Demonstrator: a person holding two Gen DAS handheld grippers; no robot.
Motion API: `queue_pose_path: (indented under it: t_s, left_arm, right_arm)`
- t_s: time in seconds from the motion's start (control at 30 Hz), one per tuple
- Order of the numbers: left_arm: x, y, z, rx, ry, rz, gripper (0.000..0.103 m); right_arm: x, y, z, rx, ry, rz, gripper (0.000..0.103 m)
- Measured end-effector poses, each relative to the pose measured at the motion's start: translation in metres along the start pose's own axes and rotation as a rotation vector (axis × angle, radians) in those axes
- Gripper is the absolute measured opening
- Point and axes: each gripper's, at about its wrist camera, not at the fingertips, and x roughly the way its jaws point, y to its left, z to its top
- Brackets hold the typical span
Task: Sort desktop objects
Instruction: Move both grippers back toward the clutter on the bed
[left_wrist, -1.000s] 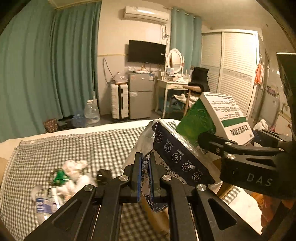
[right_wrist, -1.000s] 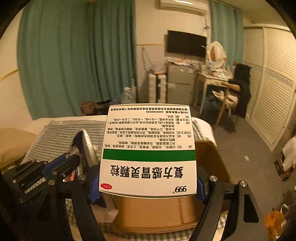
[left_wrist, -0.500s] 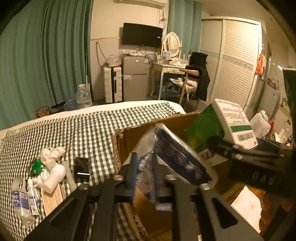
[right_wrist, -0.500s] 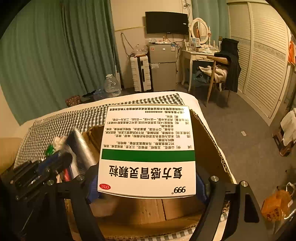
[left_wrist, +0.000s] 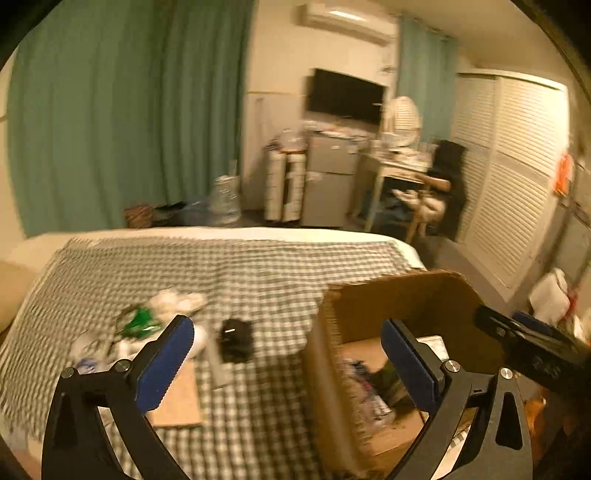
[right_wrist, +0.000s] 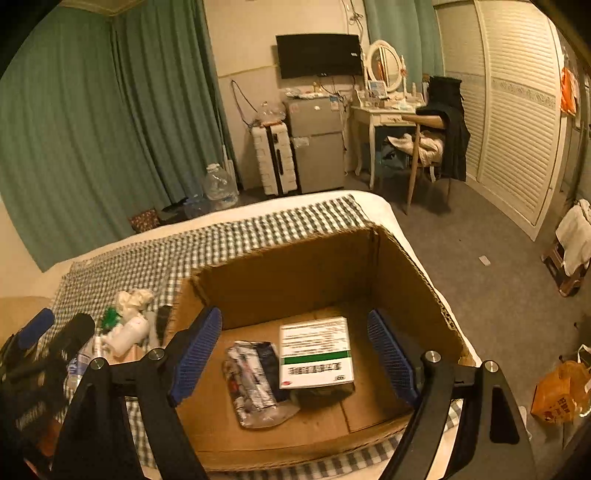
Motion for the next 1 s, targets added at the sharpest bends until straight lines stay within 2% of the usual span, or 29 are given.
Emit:
queue_pose_path:
  t_s: [0.1,0.33,0.47,0.67,0.8,1.0]
  left_arm:
    - [-0.014,0.030,0.006,-0.049,0.014,0.003,0.103]
    - [-0.037,0.090,0.008,-0.005,-0.002,0.077,0.103]
    - [-0.042,0.143,0.002,-0.066,0.009,0.101,0.103]
    - [-0.036,0.201,-0.021,-0.132,0.029,0.171,0.103]
    - [-0.018,0.221,-0.044,-0.094,0.061,0.228,0.103]
    - [0.018,0.243,-0.078,-0.054,0.111,0.259,0.103]
  right_arm:
    - [-0.010,0.025,-0.002,-0.024,-0.003,0.032,0.082]
    - [-0.020,0.096,-0.010,-0.079,-0.003,0.131,0.082]
    - [-0.015,0.137,-0.019,-0.104,0.006,0.185,0.082]
    - [0.015,0.193,-0.043,-0.140,0.062,0.229,0.082]
    - [0.040,0.216,-0.064,-0.159,0.112,0.242,0.082]
    - [0.086,0.246,-0.100,-0.203,0.213,0.248,0.082]
